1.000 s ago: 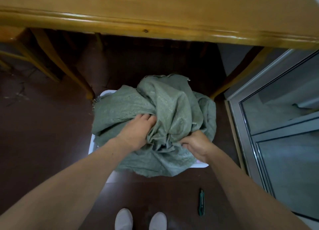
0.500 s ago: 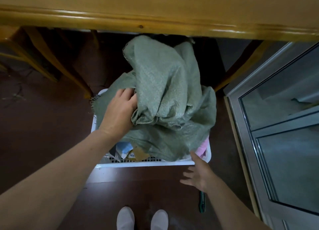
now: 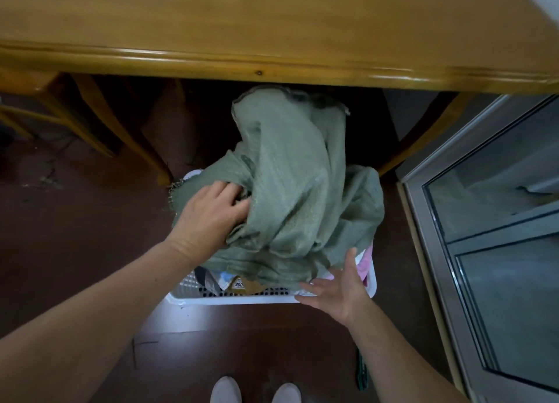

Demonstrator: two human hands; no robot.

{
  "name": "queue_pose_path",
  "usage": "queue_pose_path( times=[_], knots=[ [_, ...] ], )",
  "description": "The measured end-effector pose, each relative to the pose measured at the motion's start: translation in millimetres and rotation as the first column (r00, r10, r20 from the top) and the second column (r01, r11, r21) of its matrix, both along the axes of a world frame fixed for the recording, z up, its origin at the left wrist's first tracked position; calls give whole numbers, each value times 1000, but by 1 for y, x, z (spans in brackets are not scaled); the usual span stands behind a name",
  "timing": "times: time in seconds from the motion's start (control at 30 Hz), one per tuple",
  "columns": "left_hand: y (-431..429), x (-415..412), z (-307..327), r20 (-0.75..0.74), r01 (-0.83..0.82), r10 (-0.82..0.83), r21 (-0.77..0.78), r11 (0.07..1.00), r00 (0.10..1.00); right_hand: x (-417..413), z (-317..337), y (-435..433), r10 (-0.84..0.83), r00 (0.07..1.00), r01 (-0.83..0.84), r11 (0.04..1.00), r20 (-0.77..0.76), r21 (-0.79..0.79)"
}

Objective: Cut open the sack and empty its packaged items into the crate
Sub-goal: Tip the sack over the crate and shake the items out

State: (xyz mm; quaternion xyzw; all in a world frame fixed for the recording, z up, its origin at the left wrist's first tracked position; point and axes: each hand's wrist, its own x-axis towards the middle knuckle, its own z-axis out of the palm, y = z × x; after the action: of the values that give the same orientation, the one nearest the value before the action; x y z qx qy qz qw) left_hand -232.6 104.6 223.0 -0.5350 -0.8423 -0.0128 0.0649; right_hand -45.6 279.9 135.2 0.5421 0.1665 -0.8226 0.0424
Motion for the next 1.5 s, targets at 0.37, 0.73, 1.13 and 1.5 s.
queue_pose_path(
  times=[0.37,0.73,1.13,1.5],
  knots=[
    [-4,-16,-11,-185,104,-189,-390,915,965,18,-19,-10,40,986,-52,996,160,69],
    [-2,-9,-15,-144,64,-214,-668,741,966,-3,7,-14,131,985,-154,959,112,240],
    [-26,-24,26,-260,127,-129,-24,992,957,-58,46,-32,609,330,-549,-497,721,672],
    [7,43,4,920,-924,287,160,347,267,-61,32,-94,671,741,-504,595,-41,625]
  ],
)
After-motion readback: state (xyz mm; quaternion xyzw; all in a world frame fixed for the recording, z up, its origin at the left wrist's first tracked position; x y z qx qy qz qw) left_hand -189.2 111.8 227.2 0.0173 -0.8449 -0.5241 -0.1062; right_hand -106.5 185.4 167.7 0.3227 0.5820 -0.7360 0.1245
